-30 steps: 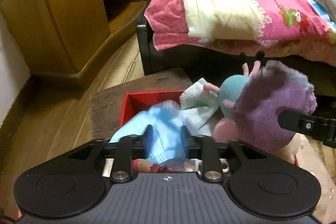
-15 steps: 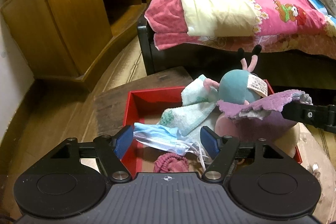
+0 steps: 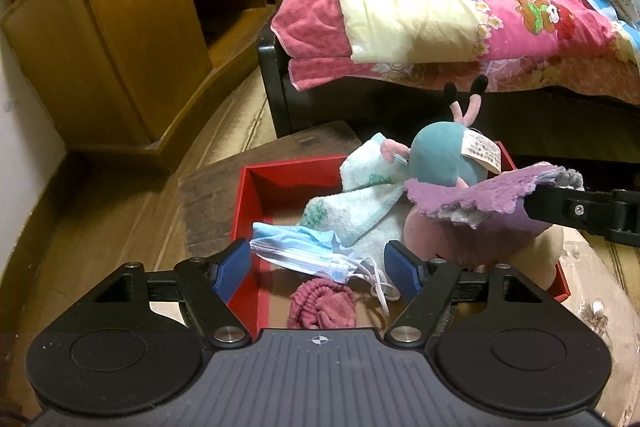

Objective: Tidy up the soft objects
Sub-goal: 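Open the left tool to drop the mask into the box while the right tool releases the towel, then grasp the striped knit hat with the left tool while the right tool approaches the white sponge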

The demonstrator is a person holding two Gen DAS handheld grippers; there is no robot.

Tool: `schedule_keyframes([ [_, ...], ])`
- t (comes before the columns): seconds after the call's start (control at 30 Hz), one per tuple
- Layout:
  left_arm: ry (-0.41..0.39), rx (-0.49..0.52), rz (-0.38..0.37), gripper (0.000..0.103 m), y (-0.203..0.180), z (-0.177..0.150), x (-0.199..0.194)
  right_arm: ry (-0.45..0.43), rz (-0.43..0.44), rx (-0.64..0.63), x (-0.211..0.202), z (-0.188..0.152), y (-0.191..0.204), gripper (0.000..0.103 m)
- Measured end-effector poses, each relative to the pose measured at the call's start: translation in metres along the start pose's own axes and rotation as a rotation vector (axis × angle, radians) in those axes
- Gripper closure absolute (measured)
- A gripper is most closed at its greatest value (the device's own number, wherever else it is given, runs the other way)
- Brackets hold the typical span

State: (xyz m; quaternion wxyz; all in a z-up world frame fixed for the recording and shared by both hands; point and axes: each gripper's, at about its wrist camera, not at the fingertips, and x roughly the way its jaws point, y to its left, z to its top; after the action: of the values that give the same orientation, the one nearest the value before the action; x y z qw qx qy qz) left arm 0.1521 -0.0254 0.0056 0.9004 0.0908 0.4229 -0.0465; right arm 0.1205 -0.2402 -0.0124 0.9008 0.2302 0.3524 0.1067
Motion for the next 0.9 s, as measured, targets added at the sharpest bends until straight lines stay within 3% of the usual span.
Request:
schedule_keyframes([
  [0.7,0.029,0.024,0.0,0.024,-0.003,-0.026,-0.013,0.031,0.009,-0.01,-0.011,-0.019,0.006,0.086],
  [0.9,0.048,0.029,-0.01,0.024,-0.002,-0.035,-0.018,0.055,0.006,-0.031,-0.013,-0.029,0.01,0.079],
])
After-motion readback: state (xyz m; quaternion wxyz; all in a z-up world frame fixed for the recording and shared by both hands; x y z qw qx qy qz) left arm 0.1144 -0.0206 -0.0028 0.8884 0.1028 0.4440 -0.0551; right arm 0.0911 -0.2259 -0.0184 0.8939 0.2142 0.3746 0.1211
